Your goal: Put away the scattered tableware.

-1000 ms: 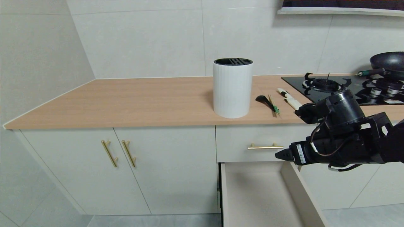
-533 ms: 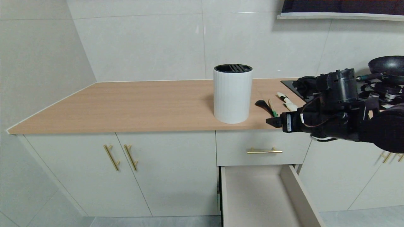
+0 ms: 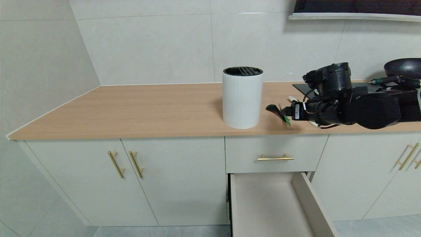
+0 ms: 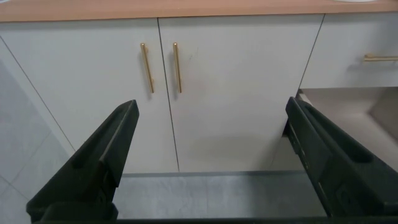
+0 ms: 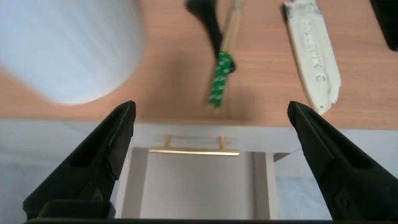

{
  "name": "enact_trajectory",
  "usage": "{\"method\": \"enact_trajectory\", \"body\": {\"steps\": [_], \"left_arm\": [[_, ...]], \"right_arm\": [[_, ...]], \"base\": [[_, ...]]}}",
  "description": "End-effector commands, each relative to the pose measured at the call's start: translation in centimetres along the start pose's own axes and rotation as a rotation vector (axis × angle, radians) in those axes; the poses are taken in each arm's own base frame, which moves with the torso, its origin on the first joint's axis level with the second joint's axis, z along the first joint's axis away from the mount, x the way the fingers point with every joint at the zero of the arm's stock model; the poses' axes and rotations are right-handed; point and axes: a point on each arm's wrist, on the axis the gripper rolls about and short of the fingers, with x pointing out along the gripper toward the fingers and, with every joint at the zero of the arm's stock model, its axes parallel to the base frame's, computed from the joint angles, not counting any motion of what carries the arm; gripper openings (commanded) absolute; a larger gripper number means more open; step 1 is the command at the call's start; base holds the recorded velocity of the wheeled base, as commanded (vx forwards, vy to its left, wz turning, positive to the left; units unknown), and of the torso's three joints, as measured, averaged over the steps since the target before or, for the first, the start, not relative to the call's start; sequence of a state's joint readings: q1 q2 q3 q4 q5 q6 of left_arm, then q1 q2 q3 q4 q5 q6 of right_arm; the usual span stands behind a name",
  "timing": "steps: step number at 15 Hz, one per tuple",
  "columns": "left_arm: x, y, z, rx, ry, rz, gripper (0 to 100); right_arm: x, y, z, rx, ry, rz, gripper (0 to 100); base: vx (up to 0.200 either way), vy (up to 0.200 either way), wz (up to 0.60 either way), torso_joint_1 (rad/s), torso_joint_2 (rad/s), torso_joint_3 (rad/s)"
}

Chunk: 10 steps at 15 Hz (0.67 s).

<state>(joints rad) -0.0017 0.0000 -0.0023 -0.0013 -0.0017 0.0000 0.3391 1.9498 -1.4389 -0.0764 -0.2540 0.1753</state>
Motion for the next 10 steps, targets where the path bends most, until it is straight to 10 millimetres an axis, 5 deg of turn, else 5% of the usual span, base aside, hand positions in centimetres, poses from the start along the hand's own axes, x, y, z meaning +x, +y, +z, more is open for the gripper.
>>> {"method": "enact_trajectory", "body": {"steps": [1, 10], "left_arm": [[0.0, 0.0, 0.0, 0.000, 0.002, 0.000, 100], [0.0, 0.0, 0.0, 0.000, -0.001, 0.000, 100]], "right_arm": [[2.5, 0.1, -1.0, -0.004, 0.036, -0.011, 100], [6.3, 0.7, -3.2, 0.005, 0.090, -0.025, 100]], "base": [[0.000, 0.000, 0.00, 0.000, 0.00, 0.000], [0.000, 0.000, 0.00, 0.000, 0.00, 0.000]]}}
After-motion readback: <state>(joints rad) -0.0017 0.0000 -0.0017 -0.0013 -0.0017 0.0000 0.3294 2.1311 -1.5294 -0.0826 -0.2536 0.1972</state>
